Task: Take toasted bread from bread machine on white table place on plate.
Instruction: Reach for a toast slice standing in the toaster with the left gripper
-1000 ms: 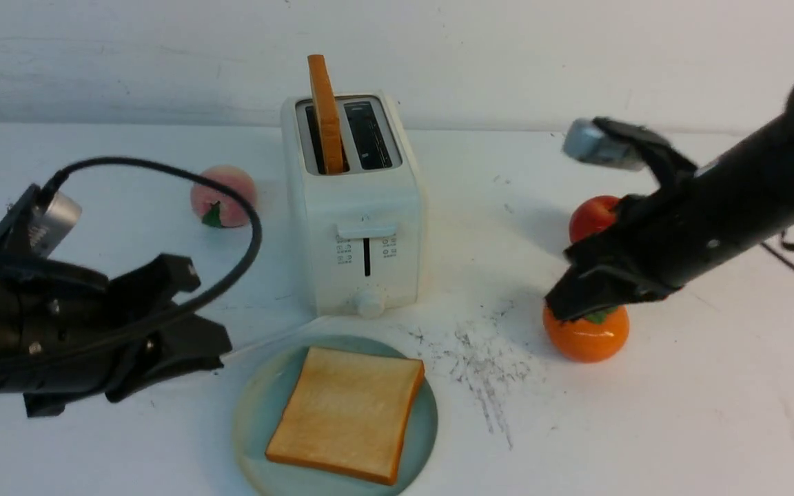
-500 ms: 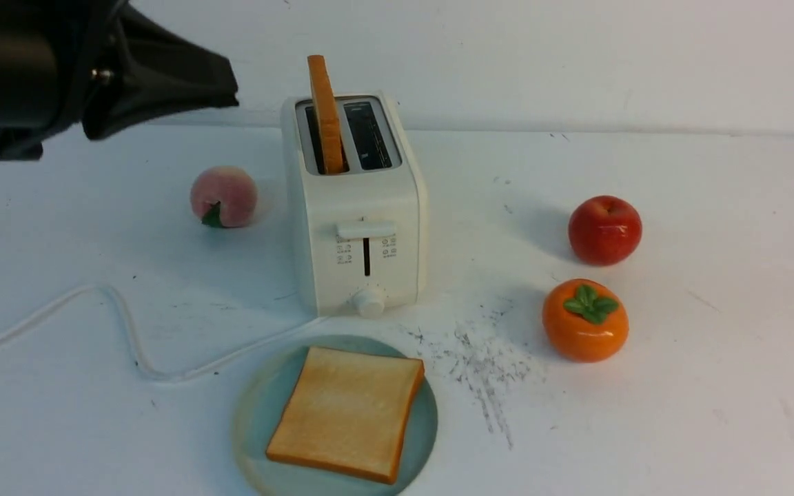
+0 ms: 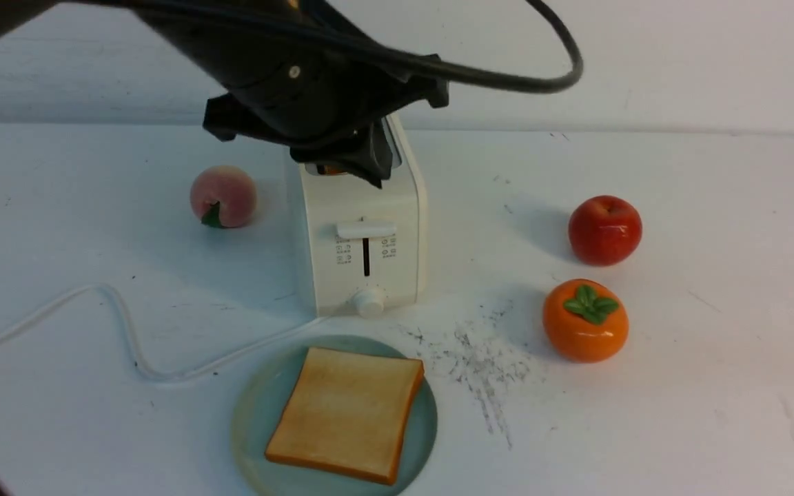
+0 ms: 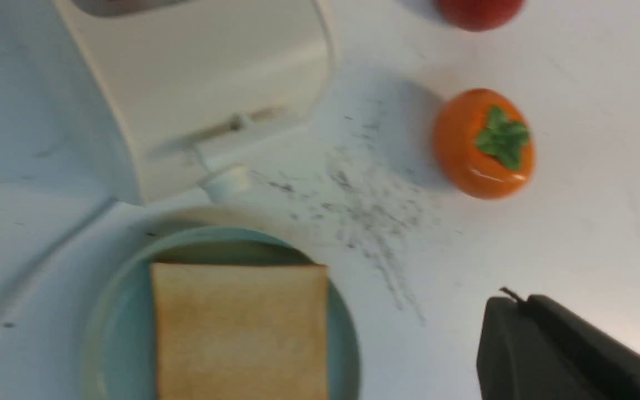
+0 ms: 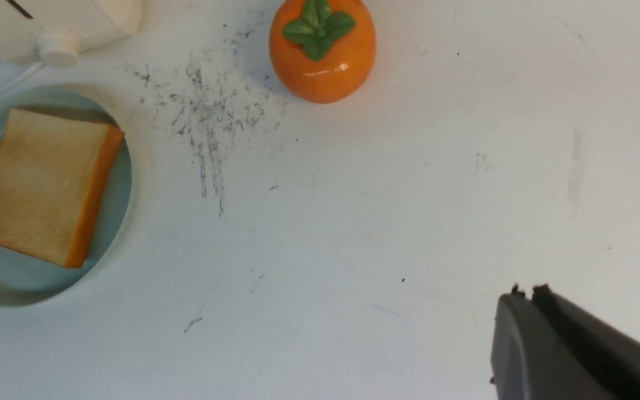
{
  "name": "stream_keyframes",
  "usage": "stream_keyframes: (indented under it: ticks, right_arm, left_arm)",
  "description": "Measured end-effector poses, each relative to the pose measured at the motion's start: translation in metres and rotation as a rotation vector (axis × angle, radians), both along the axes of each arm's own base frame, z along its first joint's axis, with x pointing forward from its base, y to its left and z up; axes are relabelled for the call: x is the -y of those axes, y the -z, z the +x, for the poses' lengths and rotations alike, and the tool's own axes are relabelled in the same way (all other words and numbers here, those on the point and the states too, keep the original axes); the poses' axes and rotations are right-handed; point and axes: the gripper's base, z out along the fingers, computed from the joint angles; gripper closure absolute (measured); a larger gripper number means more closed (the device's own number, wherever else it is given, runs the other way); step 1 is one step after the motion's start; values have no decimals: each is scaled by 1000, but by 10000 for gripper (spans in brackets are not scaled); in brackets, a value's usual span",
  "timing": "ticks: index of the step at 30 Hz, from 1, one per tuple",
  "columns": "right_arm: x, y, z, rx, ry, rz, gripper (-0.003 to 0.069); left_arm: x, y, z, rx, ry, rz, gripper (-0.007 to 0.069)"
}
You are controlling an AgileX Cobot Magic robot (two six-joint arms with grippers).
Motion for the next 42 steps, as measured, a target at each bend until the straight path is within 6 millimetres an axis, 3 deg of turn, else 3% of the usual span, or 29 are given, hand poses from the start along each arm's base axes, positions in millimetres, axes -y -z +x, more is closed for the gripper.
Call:
stream_keyframes:
  ticks: [5,11,16,17,20,25,42]
  right_arm:
    - [1,1,2,20,7,-7,652]
    - [1,-1,4,47,13,-5,646]
    - [1,-2,5,65,16,-4,645]
    - [1,-2,5,65,16,-4,645]
    - [1,-2,5,68,17,-2,645]
    - [1,-3,6,77,19,-1,643]
    - [1,-3,6,80,19,1,626]
  left_arm:
    - [0,-9,32,36,-184,82,638]
    - [11,15,64,50,-224,178,617]
    - [14,37,82,84,-250,257,499]
    - [14,37,83,88,-251,256,499]
    - [14,41,90,130,-272,271,367]
    - [15,41,94,172,-275,274,279]
    - [27,79,118,191,-247,327,270]
